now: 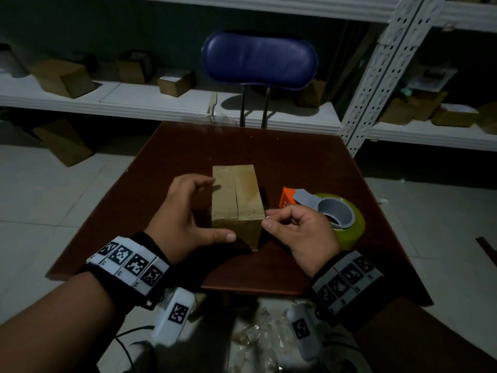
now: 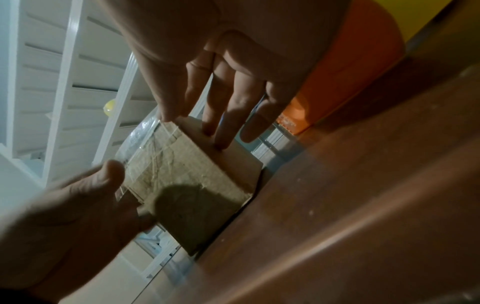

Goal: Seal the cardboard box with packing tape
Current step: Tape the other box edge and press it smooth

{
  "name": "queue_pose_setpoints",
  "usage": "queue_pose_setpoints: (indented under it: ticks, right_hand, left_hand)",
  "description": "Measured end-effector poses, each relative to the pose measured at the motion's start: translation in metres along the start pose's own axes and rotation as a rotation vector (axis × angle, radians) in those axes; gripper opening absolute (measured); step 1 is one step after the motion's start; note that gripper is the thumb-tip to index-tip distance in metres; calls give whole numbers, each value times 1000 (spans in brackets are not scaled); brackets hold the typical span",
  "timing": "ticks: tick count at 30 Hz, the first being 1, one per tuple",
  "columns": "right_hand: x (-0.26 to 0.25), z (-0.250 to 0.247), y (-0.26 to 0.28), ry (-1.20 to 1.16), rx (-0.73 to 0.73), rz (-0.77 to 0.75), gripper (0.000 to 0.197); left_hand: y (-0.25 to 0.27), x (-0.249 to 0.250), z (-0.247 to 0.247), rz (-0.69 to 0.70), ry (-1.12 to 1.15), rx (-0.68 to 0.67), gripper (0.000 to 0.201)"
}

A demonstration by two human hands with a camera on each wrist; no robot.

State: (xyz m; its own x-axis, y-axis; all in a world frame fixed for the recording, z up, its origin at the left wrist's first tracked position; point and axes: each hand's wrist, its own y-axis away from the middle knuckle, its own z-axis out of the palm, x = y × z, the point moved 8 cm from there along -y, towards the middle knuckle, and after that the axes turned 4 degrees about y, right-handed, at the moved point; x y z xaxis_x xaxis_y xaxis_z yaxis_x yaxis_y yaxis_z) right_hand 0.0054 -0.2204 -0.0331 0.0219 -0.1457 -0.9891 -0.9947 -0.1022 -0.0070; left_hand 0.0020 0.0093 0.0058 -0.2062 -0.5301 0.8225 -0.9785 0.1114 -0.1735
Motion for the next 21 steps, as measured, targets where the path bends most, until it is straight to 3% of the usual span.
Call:
queue_pose_setpoints:
  ticks: [3,10,21]
  right_hand:
    - [-4,1,2,13,0,-14,11]
    - [-2,3,2,50,18,-16,8]
    - [2,3,-6,94,-32,-44,4]
  left_hand:
    - [8,-16,1,-126,189,-30,71]
    - [16,-20,-2,-60,317,-25,31]
    - [10,-28,-6,-49,295,-17,24]
